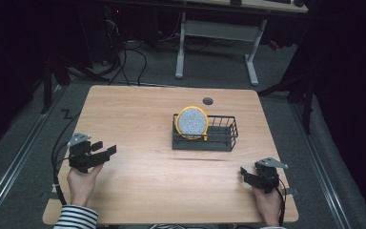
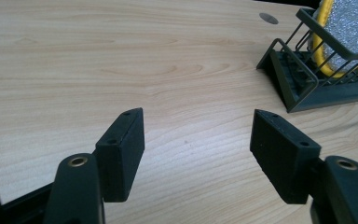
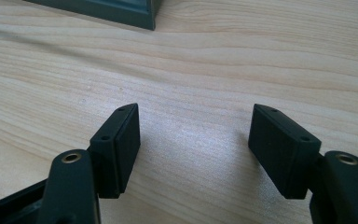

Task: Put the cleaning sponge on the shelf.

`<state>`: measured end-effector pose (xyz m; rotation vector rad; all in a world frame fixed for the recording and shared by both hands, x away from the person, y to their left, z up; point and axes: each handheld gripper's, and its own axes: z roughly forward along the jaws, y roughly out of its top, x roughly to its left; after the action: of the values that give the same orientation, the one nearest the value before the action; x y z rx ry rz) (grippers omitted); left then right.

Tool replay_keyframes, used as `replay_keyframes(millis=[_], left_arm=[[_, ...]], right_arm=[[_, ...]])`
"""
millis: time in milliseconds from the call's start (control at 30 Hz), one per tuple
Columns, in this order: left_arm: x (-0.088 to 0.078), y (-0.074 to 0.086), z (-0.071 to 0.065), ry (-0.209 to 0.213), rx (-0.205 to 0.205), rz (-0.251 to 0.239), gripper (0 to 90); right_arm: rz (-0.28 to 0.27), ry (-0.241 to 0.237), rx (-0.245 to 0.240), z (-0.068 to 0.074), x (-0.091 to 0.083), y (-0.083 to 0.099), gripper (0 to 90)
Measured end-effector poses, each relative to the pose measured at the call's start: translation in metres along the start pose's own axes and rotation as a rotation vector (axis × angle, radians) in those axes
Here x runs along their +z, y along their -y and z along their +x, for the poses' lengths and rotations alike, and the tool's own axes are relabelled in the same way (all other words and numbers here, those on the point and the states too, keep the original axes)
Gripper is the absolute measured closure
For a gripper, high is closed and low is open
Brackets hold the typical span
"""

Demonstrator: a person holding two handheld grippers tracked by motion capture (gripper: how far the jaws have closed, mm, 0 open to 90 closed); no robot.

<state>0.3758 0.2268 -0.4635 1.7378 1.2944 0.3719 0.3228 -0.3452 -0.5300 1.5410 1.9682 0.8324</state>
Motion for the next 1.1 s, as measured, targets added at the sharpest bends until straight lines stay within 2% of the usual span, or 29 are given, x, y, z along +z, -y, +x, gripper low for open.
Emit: replay_keyframes(millis=[233,300,500,900,1100], left_arm=[[0.001,0.014,0.004,-0.037,-0.006,0.015,35.4],[0.003,0.021,0.005,-0.059,0.001,0.026,34.6],[0.007,0.034,0.005,-0.086,0.018,0.041,33.1],[0.015,0.051,0.005,-0.111,0.029,0.067,30.5],[0.019,0.056,0.001,-0.137,0.062,0.073,28.9]], right_arm=[[0.001,0.001,0.002,0.0,0.0,0.0,34.1],[0.001,0.001,0.002,0.0,0.0,0.0,34.0],[0.001,0.001,0.002,0.0,0.0,0.0,34.0],[0.002,0.0,-0.001,0.001,0.0,0.0,32.9],[0.003,-0.002,0.0,0.001,0.0,0.0,32.3]])
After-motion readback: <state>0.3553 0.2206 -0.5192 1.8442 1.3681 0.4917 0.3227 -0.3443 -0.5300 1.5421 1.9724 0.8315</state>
